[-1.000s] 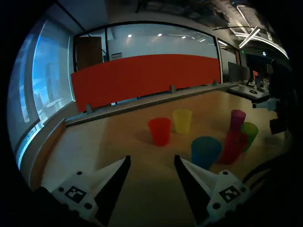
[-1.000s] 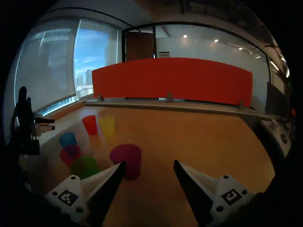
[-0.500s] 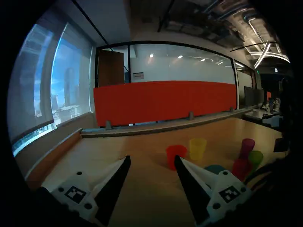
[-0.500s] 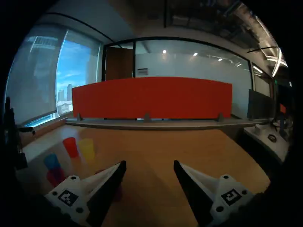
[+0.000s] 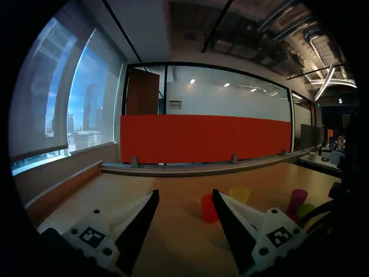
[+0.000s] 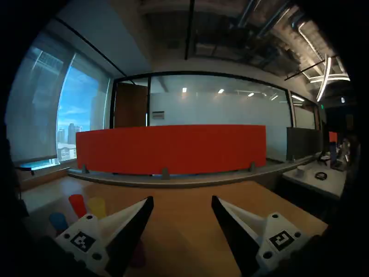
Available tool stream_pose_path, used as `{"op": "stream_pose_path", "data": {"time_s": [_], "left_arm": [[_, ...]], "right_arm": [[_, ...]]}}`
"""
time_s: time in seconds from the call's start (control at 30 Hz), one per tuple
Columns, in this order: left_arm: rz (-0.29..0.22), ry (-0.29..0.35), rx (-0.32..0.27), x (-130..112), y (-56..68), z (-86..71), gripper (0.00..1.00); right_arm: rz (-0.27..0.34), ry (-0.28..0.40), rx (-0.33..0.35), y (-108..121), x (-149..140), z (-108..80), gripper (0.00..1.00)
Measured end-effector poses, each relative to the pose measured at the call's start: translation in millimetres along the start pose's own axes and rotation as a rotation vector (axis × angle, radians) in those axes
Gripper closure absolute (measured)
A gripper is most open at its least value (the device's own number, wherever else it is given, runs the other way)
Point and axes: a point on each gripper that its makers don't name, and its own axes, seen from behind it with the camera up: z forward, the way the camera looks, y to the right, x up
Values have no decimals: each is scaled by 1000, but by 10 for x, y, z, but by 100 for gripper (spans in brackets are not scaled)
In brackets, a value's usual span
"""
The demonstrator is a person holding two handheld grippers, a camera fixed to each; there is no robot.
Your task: Pour water
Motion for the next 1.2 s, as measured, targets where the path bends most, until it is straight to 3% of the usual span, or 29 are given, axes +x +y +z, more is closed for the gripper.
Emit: {"op": "stream_pose_path", "data": {"time_s": [0.3, 0.47, 0.77, 0.97, 1.2], "left_arm": [[18, 44, 30, 85, -4, 20, 16], [41, 54, 59, 49, -13, 22, 16], [37, 97, 97, 48, -15, 32, 15], [40, 117, 118, -20, -66, 45, 15], [70, 97, 126, -209, -49, 91, 16]], "right_arm": [[-47, 49, -53, 28, 75, -44, 3], [-61, 47, -75, 71, 48, -61, 3], [-55, 38, -87, 87, 103, -86, 3], [-66, 33, -107, 144, 172, -98, 1], [-92, 36, -123, 172, 241, -97, 1]]}}
